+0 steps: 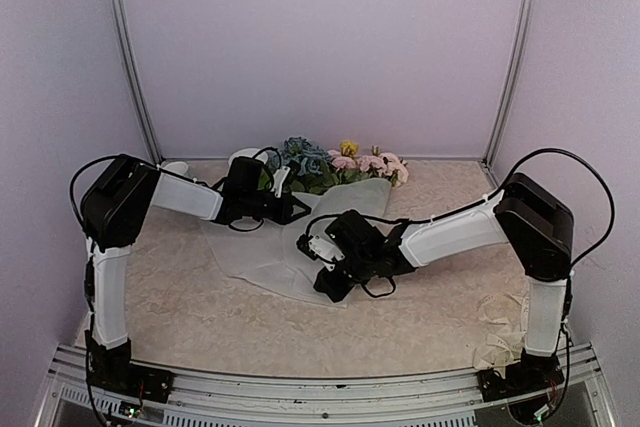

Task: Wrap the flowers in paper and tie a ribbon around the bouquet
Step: Press the fold line on the 2/3-folded wrapping paper.

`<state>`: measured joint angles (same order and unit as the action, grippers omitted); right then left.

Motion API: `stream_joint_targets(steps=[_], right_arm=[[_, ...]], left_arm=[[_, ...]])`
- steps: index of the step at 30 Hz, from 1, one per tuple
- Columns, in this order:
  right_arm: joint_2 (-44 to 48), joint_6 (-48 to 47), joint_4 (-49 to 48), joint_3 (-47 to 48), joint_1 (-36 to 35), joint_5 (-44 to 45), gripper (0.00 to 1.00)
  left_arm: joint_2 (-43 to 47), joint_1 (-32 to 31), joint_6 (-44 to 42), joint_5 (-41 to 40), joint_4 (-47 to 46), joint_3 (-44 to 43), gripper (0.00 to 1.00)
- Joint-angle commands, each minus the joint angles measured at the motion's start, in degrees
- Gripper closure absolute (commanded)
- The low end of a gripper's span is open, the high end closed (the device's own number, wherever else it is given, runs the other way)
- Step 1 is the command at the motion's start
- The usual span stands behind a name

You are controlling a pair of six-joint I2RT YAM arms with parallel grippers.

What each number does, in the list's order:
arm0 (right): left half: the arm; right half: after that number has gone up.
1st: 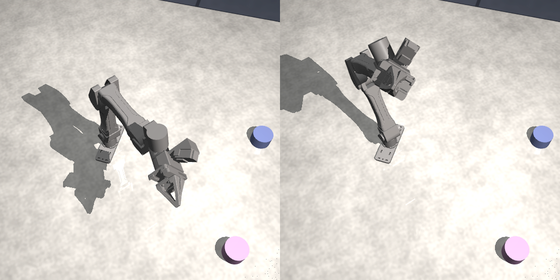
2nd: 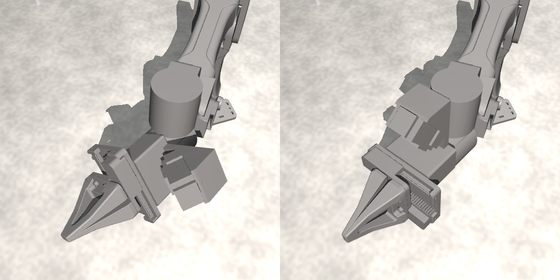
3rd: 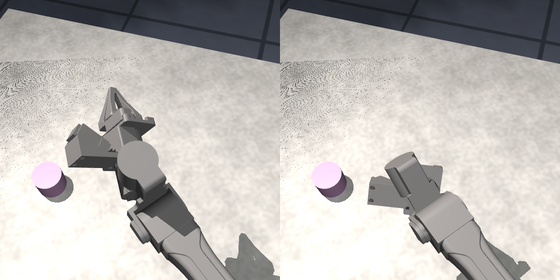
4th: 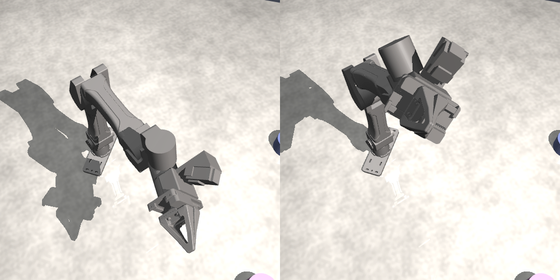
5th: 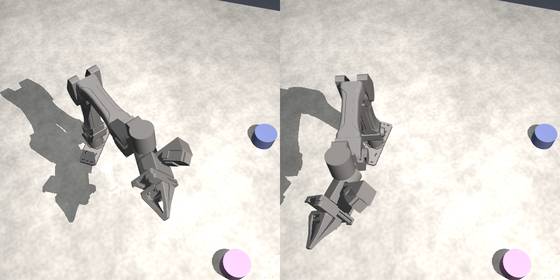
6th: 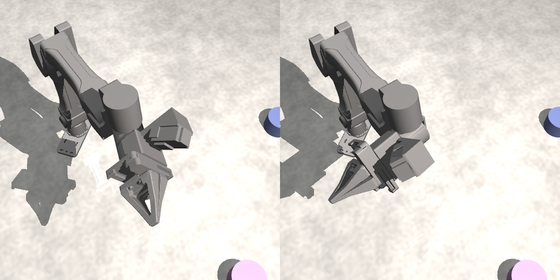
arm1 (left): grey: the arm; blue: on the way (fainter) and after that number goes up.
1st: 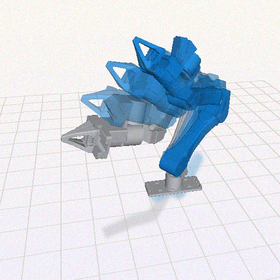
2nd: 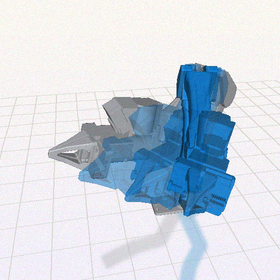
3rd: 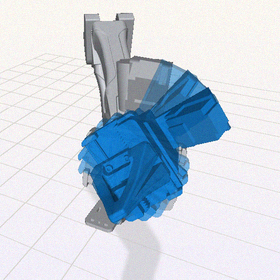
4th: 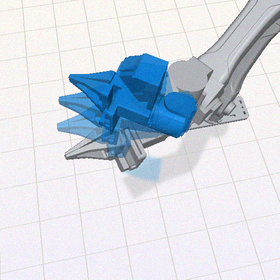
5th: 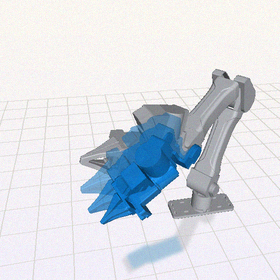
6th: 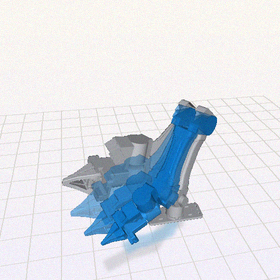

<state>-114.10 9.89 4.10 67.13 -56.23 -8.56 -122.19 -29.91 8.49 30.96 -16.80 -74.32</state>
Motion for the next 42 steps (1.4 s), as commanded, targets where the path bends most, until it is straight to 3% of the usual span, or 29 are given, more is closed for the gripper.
stream_joint_targets(steps=[1, 5, 7, 10, 13, 17, 20, 23, 29, 34, 42], right_arm=[[-0.4, -0.5, 1.5, -1.0, 0.1, 0.0, 0.97], [-0.5, -0.2, 1.8, -2.6, 0.1, -0.9, 0.97], [-0.7, -0.2, 2.0, -3.0, 0.1, -1.0, 0.97], [-0.9, -0.4, 2.7, -2.9, 0.2, -0.9, 0.97], [-0.7, -0.3, 3.0, -2.4, 0.3, -2.2, 0.97], [0.4, 0.8, 2.2, -2.3, 1.2, -5.7, 0.97], [1.1, 2.4, 1.0, -2.6, 2.7, -8.9, 0.96], [1.5, 4.2, -0.3, -2.7, 4.1, -13.9, 0.96], [2.2, 8.0, -2.7, -3.0, 6.0, -20.5, 0.96], [2.6, 10.5, -5.9, -3.6, 6.3, -24.0, 0.96], [5.3, 10.6, -4.2, -4.0, 7.2, -22.4, 0.96]], left_arm=[[-1.2, 1.2, -0.7, -2.1, -0.3, -1.7, 1.00], [-1.2, 2.7, 0.7, -2.9, -1.0, -1.4, 0.96], [-0.6, 2.9, 0.9, -3.3, -1.7, -1.1, 0.73], [1.9, 2.9, 0.6, -5.2, -2.8, 0.4, 0.47], [8.5, 2.9, 0.3, -7.8, -6.5, 5.5, 0.39], [19.8, 2.0, -1.2, -9.1, -10.2, 15.7, 0.40], [26.8, -1.7, -3.5, -13.4, -6.5, 21.5, 0.55], [30.3, -8.0, -5.4, -14.9, -3.2, 26.4, 0.63], [27.6, -13.1, -3.0, -11.5, -2.6, 32.2, 0.72], [20.8, -16.9, -7.8, -14.8, 8.1, 26.7, 0.72], [13.6, -18.2, -7.9, -23.6, 23.8, 20.5, 0.75]])
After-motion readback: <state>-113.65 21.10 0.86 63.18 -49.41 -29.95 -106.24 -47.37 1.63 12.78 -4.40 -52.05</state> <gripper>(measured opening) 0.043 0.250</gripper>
